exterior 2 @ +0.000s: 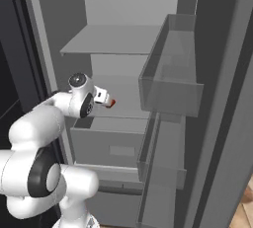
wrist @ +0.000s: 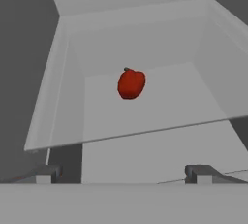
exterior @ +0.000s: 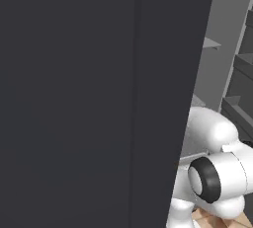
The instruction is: Place the cold items (potato and bell pepper) from the fridge in one tupperware on the dining counter. Place the warm items (kebab skewer and hot dog) in the stove area in another tupperware.
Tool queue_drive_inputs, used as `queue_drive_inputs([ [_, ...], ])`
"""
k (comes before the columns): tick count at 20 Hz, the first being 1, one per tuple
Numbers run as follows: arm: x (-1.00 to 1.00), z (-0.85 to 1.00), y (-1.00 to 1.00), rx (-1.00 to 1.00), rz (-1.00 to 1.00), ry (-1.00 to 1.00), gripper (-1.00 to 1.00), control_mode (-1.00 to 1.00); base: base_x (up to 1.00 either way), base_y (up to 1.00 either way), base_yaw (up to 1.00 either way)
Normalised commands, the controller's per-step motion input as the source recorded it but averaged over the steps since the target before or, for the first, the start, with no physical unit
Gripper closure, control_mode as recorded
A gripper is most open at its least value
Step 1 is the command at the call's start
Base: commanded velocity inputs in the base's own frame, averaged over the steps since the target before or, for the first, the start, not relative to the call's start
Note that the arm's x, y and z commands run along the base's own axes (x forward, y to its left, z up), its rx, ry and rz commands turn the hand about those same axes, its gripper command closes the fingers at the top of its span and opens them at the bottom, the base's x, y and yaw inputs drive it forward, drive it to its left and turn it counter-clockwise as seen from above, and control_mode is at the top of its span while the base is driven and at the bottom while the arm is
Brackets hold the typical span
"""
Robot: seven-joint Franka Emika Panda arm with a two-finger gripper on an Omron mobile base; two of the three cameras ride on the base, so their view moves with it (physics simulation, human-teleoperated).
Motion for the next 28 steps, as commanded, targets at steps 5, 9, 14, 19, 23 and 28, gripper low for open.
queue_drive_inputs([
  [5, 0.55, -0.05, -0.03, 0.00, 0.00, 0.01, -1.00, -1.00, 0.00, 0.00, 0.00],
  [9, 0.25, -0.11, -0.09, 0.00, 0.00, 0.05, -1.00, -1.00, 0.00, 0.00, 0.00],
  [14, 0.24, -0.17, -0.03, 0.00, 0.00, 0.07, -1.00, -1.00, 0.00, 0.00, 0.00],
  [19, 0.39, -0.27, 0.00, 0.00, 0.00, 0.07, -1.00, -1.00, 0.00, 0.00, 0.00],
  [23, 0.51, -0.31, 0.00, 0.00, 0.00, 0.02, -1.00, -1.00, 0.00, 0.00, 0.00],
  [28, 0.37, -0.26, 0.00, 0.00, 0.00, 0.00, -1.00, -1.00, 0.00, 0.00, 0.00],
])
